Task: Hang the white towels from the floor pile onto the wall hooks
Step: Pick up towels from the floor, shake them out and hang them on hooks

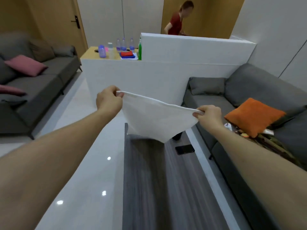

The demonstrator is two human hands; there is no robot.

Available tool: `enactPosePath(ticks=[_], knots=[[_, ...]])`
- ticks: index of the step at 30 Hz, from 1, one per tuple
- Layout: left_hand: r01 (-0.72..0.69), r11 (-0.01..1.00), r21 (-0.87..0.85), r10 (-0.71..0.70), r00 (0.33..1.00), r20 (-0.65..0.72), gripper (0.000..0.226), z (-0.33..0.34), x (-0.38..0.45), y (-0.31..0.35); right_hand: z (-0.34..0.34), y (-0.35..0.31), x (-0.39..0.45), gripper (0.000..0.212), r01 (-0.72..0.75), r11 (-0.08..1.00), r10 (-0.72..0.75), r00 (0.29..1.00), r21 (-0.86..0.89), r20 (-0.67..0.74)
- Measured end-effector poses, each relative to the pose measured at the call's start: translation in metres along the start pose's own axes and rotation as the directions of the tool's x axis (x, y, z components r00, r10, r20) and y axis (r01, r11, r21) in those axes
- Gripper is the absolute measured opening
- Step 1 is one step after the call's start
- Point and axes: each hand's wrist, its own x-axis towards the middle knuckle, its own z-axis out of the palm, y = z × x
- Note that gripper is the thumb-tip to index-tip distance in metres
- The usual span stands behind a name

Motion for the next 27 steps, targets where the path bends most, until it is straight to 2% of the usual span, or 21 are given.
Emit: enactPosePath(ticks=[7,13,23,27], knots=[[0.182,0.976,0.121,-0.193,0.977,0.085,0.009,-0.003,-0.152,-0.034,0.014,0.068,-0.120,0.013,-0.065,0.998,0.058,0.974,0.025,0.218],[0.280,0.946,0.165,-0.310,0.931,0.195,0.010,-0.011,-0.275,-0.081,0.027,0.101,-0.233,0.017,-0.133,0.991,0.122,0.947,0.018,0.298],[0.297,0.910,0.289,-0.395,0.832,0.389,0.013,-0.062,-0.462,-0.170,0.029,0.120,-0.440,0.022,-0.283,0.942,0.335,0.800,-0.179,0.498],[0.292,0.908,0.301,-0.399,0.821,0.408,0.014,-0.080,-0.491,-0.184,0.028,0.116,-0.481,0.017,-0.265,0.947,0.320,0.812,-0.181,0.488]])
